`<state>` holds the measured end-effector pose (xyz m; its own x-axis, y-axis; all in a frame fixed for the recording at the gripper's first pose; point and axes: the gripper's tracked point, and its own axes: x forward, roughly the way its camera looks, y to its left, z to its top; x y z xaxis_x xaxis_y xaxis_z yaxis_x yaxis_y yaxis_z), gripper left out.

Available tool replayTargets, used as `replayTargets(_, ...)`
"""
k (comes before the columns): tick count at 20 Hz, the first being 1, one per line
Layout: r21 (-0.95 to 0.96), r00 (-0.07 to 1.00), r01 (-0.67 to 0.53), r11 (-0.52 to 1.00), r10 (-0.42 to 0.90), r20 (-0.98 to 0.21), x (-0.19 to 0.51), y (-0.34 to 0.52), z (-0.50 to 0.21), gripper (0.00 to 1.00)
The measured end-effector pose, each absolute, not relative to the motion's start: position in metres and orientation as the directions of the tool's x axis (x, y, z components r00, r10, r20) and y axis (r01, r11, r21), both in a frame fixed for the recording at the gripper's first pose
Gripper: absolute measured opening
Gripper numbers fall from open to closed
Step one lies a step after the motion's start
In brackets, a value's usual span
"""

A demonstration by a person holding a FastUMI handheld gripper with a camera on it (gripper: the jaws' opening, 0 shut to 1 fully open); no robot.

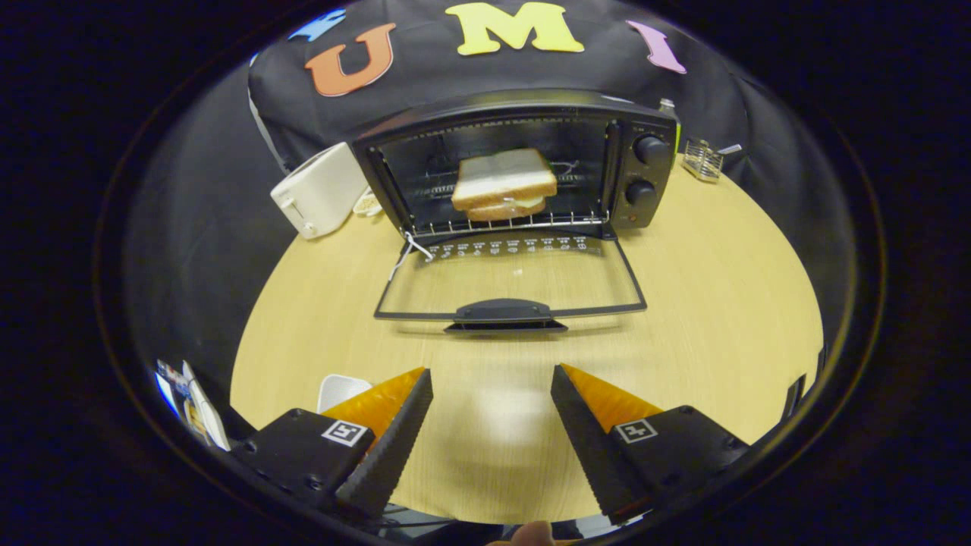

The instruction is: Open the toaster oven, put the food inside, and close the toaster oven door.

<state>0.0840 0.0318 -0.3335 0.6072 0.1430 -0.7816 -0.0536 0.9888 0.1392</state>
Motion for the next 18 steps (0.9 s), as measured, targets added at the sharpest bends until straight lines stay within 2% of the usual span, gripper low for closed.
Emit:
replayTargets(9, 0.084, 0.607, -0.046, 0.995, 0.095, -0.789, 0.118, 0.025, -0.378, 1.00)
replayTargets(18, 0.015, 0.647, -0.004, 1.000, 0.014, -0.763, 0.136, 0.020, -0.378, 1.00)
